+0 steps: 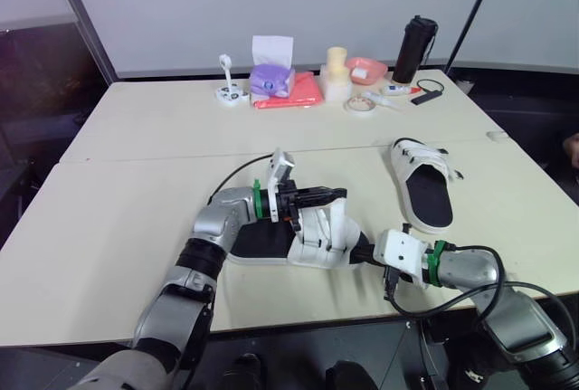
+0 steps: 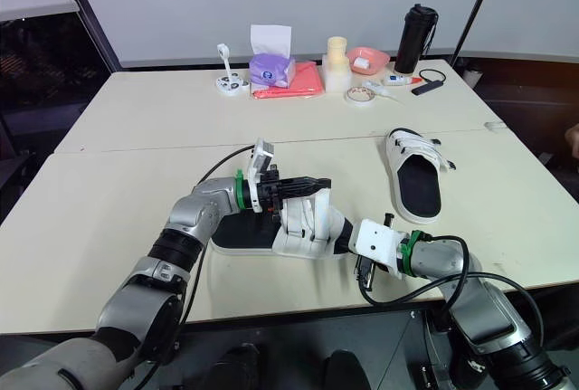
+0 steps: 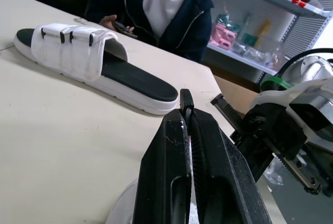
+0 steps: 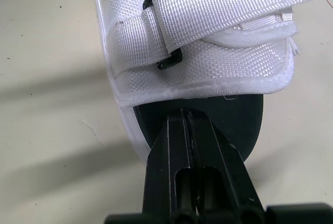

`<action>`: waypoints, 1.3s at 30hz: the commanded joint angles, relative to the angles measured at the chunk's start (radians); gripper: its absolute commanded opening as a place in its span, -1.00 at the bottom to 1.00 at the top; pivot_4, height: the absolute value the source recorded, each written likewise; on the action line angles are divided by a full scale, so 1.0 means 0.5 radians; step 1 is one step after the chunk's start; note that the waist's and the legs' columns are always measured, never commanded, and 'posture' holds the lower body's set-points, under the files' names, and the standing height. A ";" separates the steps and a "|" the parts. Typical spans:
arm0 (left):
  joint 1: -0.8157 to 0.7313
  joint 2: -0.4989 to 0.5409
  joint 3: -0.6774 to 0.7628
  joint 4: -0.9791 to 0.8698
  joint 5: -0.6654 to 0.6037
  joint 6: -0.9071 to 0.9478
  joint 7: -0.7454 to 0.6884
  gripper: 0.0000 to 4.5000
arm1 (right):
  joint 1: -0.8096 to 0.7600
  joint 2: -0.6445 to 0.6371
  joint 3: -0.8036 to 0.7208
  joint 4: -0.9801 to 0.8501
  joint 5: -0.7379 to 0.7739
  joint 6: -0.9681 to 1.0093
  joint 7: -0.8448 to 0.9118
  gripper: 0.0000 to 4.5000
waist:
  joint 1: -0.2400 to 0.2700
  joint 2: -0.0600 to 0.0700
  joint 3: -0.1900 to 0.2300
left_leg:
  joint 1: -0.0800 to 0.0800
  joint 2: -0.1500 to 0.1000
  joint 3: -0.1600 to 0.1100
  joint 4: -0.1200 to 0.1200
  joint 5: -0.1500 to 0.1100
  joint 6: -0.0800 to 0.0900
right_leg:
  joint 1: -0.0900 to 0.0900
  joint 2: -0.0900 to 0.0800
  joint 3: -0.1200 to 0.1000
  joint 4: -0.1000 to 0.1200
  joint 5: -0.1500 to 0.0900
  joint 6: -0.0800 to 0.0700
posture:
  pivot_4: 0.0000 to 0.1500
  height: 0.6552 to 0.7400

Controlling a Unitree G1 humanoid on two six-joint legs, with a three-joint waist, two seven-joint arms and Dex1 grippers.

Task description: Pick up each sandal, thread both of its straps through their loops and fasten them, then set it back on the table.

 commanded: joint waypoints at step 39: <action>-0.236 0.085 0.079 0.424 0.302 -0.138 0.429 0.97 | 0.031 0.002 0.120 0.106 -0.034 0.026 0.064 -1.00 | 0.002 -0.003 -0.001 | 0.000 0.000 0.000 -0.002 0.000 0.000 | 0.001 0.000 -0.001 -0.003 0.000 0.000 | 1.00 1.00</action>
